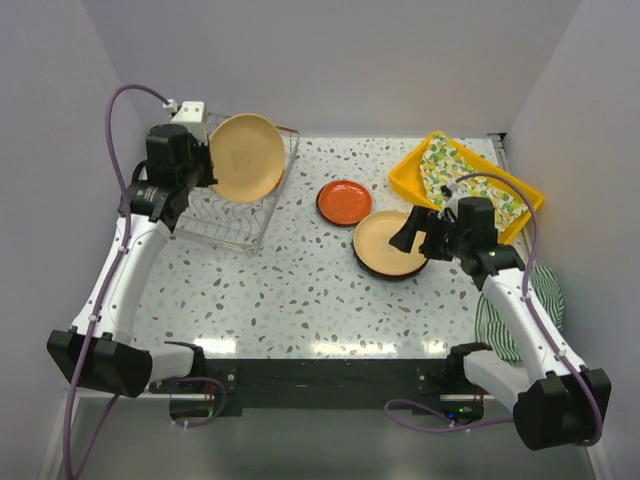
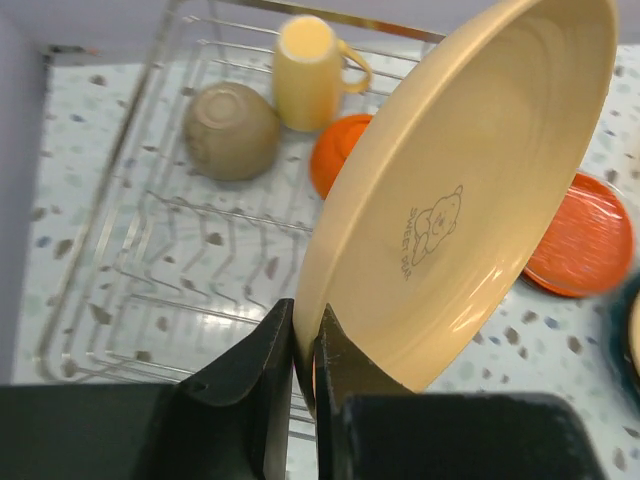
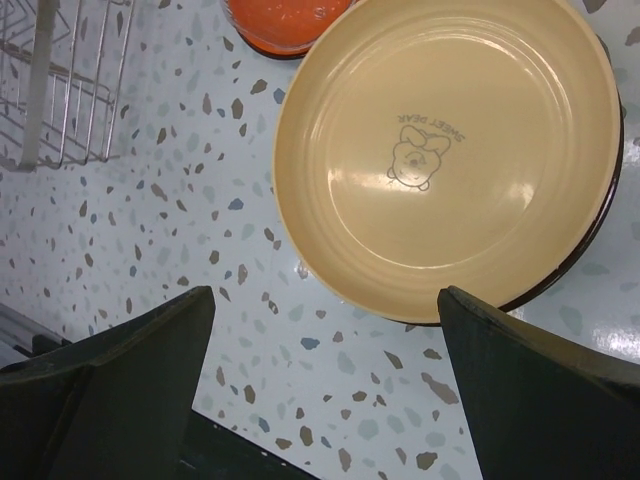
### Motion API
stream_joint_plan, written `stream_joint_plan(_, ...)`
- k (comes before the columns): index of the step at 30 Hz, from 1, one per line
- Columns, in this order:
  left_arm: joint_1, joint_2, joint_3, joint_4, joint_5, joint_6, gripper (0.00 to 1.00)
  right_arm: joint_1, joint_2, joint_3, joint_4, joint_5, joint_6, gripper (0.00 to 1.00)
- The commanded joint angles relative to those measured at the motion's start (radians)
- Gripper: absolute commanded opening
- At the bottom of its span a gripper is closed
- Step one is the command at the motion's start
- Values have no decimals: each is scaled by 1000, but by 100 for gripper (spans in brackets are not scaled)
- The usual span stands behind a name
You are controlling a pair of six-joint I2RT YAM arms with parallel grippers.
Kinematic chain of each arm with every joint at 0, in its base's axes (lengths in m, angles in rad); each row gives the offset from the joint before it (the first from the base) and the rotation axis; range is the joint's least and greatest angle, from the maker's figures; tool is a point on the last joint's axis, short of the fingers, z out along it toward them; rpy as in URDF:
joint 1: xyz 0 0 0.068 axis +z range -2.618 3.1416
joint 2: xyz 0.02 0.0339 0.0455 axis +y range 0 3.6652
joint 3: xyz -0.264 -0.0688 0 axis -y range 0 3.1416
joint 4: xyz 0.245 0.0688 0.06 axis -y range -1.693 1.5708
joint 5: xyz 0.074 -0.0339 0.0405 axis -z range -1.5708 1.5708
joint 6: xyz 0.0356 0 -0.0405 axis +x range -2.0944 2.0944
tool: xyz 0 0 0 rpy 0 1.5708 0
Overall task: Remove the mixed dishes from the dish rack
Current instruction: Pick up the plate from the dish rack, then place the plate at the center of the board.
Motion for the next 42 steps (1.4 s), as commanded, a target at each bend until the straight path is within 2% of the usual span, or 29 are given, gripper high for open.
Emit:
stream_joint_plan(1,-32,-37,-85,10,328,-188,0,22,-14,64,72,-24,41,98)
stream_joint_plan(10,-106,-49,-263,87,461,-355,0,129,1,99,118,11,52,98)
stream_joint_plan(24,-267,-33,-348,147,471,-466,0,327,102,122,183,123,81,98)
stream_joint_plan(30,-344,-25,-365,178,471,-506,0,347,137,122,196,179,76,89)
stream_joint_plan(33,-365,-20,-366,181,462,-514,0,353,145,122,199,188,76,75)
stream_joint_plan(34,-368,-19,-368,181,462,-517,0,355,147,122,199,189,78,64)
stream_joint_plan(36,-375,-17,-372,184,459,-517,0,358,151,122,192,199,73,51)
stream_joint_plan(37,-376,-17,-372,184,456,-517,0,360,150,124,186,205,70,37)
stream_joint_plan(39,-376,-16,-371,179,441,-509,0,358,147,127,164,225,58,23)
stream_joint_plan(40,-376,-16,-369,171,433,-504,0,358,145,131,158,232,53,12)
stream_joint_plan(42,-376,-16,-363,158,406,-486,0,360,141,136,134,257,39,0)
